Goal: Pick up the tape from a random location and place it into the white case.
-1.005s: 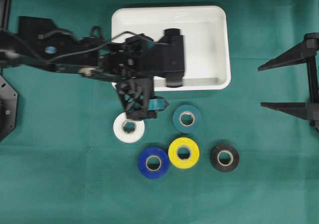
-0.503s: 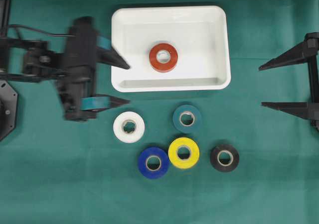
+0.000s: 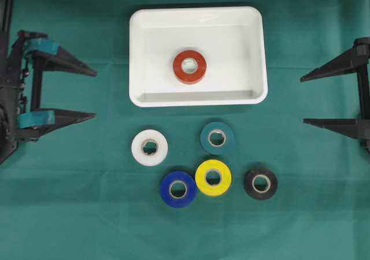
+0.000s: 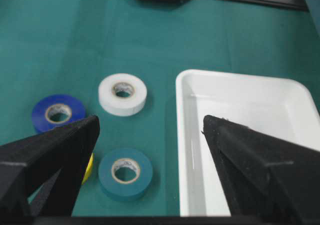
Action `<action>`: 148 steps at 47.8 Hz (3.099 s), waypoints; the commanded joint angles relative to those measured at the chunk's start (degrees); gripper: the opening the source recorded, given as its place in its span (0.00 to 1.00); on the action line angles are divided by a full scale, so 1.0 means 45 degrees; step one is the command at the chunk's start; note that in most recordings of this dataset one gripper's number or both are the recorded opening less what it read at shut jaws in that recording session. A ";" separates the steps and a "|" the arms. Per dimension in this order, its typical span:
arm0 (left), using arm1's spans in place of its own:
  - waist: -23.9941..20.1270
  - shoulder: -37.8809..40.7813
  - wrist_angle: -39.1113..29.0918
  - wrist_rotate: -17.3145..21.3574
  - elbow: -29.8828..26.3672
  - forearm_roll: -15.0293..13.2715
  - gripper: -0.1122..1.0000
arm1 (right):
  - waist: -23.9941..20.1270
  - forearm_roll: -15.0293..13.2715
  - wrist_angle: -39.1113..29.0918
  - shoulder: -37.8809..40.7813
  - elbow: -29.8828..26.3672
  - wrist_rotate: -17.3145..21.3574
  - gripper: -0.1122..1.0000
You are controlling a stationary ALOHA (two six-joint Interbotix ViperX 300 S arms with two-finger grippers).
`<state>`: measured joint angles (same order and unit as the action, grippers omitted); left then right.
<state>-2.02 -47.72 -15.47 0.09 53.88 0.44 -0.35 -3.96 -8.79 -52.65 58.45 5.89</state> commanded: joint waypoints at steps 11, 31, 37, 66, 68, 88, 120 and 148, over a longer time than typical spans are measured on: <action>0.0020 -0.0605 0.0957 0.0000 0.0801 0.0020 0.96 | -0.0039 -0.0020 0.0059 0.0039 -0.0313 -0.0020 0.93; 0.0020 -0.0547 0.0938 -0.0039 0.0801 -0.0039 0.96 | -0.0742 0.0273 -0.0078 0.0020 -0.0332 0.0039 0.93; 0.0020 -0.0566 0.0938 -0.0039 0.0801 -0.0039 0.96 | -0.1719 0.0352 -0.0137 0.0020 -0.0352 0.0039 0.93; 0.0098 -0.0547 0.0918 -0.0137 0.0781 -0.0059 0.96 | -0.2695 0.0352 -0.0273 0.0078 -0.0332 0.0020 0.93; 0.0137 -0.0547 0.0918 -0.0137 0.0781 -0.0078 0.96 | -0.2695 0.0371 -0.0254 0.0098 -0.0332 0.0020 0.93; 0.0156 -0.0488 0.0957 -0.0137 0.0781 -0.0078 0.96 | -0.2695 0.0352 0.0469 0.1621 -0.0898 0.0039 0.93; 0.0430 -0.0469 0.0977 -0.0176 0.0781 -0.0078 0.96 | -0.2695 0.0273 0.1367 0.6602 -0.4180 -0.0020 0.93; 0.0430 -0.0469 0.0898 -0.0176 0.0801 -0.0098 0.96 | -0.3145 0.0254 0.1074 0.9805 -0.7168 -0.0078 0.93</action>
<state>-0.26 -50.10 -11.60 -0.62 58.27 0.09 -14.15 -2.64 -3.78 -8.44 28.56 5.45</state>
